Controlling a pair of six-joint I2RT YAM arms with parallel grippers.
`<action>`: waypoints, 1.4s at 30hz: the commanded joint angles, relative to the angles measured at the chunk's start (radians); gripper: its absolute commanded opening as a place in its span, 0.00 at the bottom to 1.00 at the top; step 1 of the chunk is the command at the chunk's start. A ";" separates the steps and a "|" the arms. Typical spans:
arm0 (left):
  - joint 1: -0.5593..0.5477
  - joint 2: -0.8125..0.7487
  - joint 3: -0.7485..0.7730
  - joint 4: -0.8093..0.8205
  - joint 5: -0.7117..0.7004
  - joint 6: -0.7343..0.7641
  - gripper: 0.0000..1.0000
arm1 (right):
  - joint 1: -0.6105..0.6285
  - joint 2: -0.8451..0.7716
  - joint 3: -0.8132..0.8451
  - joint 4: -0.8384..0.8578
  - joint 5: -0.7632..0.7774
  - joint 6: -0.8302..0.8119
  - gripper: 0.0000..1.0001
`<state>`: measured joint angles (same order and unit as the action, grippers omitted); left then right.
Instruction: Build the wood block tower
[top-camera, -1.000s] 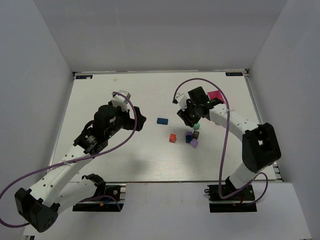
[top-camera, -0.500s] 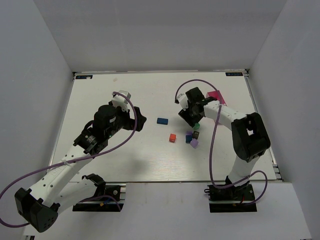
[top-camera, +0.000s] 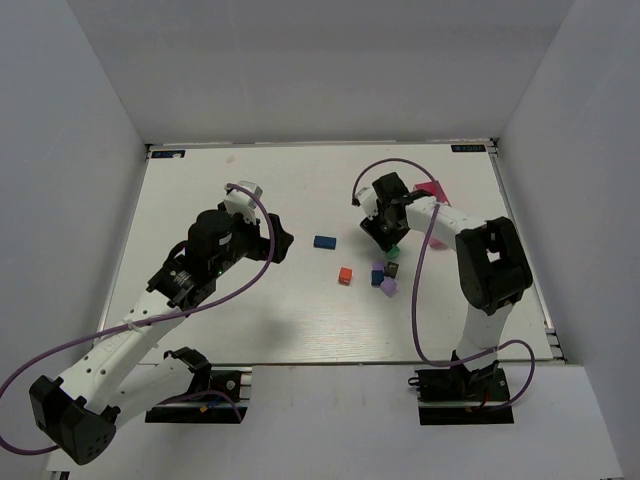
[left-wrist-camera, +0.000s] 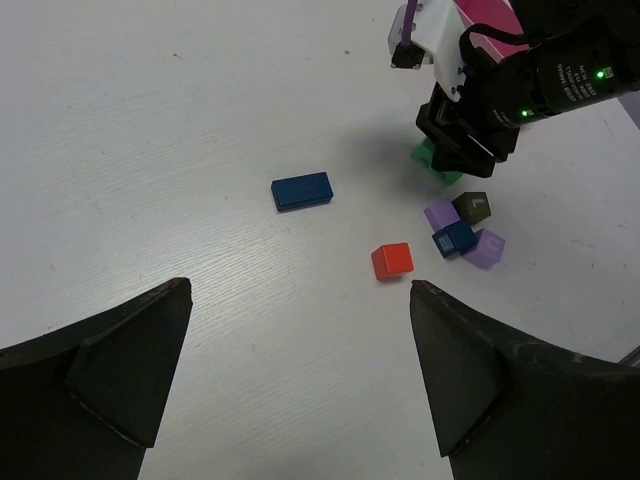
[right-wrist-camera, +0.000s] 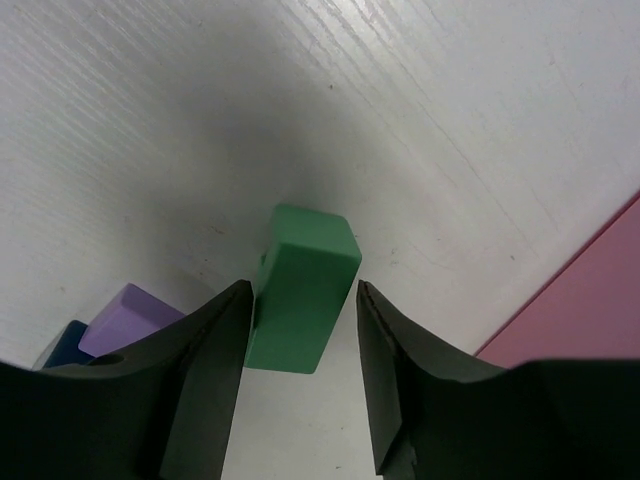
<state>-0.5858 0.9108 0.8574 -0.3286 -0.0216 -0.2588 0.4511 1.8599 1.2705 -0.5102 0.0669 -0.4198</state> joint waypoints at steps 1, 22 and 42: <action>0.001 -0.006 -0.003 0.014 0.009 0.007 1.00 | -0.012 0.013 0.050 -0.031 -0.026 0.007 0.52; 0.001 -0.006 -0.003 0.014 0.009 0.007 1.00 | 0.000 0.024 0.168 -0.105 -0.222 -0.157 0.32; 0.001 -0.006 -0.003 0.014 -0.009 0.007 1.00 | 0.123 0.094 0.181 -0.053 -0.187 -0.477 0.32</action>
<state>-0.5858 0.9108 0.8574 -0.3286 -0.0193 -0.2588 0.5720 1.9385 1.4109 -0.5755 -0.1120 -0.8078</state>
